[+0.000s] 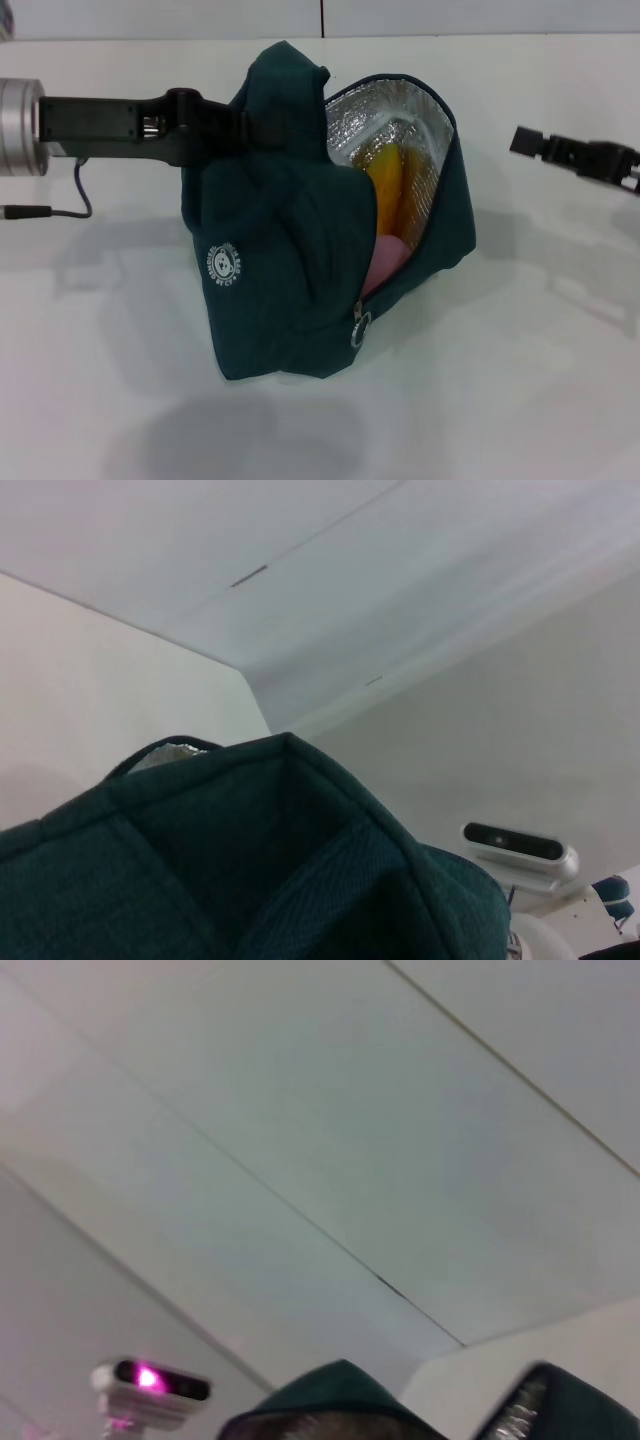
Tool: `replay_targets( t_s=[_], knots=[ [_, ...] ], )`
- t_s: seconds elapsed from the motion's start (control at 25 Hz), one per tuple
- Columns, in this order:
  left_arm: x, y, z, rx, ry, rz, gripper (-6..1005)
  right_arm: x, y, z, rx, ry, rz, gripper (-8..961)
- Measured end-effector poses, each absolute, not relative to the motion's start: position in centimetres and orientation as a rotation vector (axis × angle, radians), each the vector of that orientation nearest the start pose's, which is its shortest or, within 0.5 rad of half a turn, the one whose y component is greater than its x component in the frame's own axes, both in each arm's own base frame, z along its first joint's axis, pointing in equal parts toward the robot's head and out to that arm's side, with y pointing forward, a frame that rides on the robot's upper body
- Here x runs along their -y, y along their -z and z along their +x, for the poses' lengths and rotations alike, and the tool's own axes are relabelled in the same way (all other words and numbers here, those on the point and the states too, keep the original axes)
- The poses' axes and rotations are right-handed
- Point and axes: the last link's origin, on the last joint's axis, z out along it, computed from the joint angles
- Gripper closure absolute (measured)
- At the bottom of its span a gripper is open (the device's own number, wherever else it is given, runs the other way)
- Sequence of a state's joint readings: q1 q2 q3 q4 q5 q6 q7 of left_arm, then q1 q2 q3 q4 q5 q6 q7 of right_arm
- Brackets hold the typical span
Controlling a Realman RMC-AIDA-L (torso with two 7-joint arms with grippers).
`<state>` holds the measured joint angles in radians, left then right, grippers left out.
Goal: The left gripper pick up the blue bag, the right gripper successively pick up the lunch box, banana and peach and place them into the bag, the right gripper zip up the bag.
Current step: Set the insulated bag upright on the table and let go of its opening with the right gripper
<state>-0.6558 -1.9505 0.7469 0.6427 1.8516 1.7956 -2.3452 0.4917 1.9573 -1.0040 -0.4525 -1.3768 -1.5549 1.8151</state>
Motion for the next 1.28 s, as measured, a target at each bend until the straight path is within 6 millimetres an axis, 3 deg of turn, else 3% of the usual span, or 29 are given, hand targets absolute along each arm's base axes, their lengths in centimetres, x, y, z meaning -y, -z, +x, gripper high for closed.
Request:
replay_targets(
  t_s=[0.16,0.28,0.52,0.72,0.92,1.16,1.28],
  knots=[
    [-34.8,-5.1,-21.1,1.761,0.942,-2.660,948,-33.6,-2.0,26.0,-1.380,-1.241,-2.389,882],
    [-34.8,-5.1,-21.2,1.761,0.941,-2.659,947,-33.9,-1.2,25.5,-1.392,-1.238,-2.391,674],
    [-34.7,-5.0,-21.3,1.768,0.926,-2.660,947,-34.8,0.9,23.4,-1.410,-1.206,-2.476,551],
    [-34.7,-4.9,-21.3,1.769,0.925,-2.662,946,-35.1,2.2,22.8,-1.433,-1.143,-2.504,448],
    [-34.7,-4.9,-21.2,1.769,0.925,-2.663,945,-35.1,2.9,22.6,-1.432,-1.090,-2.535,237],
    [-34.7,-4.9,-21.3,1.770,0.925,-2.663,945,-35.0,2.8,22.6,-1.414,-1.090,-2.541,160],
    [-34.7,-4.9,-21.3,1.769,0.924,-2.662,944,-35.0,2.8,22.6,-1.415,-1.094,-2.539,301]
  ],
)
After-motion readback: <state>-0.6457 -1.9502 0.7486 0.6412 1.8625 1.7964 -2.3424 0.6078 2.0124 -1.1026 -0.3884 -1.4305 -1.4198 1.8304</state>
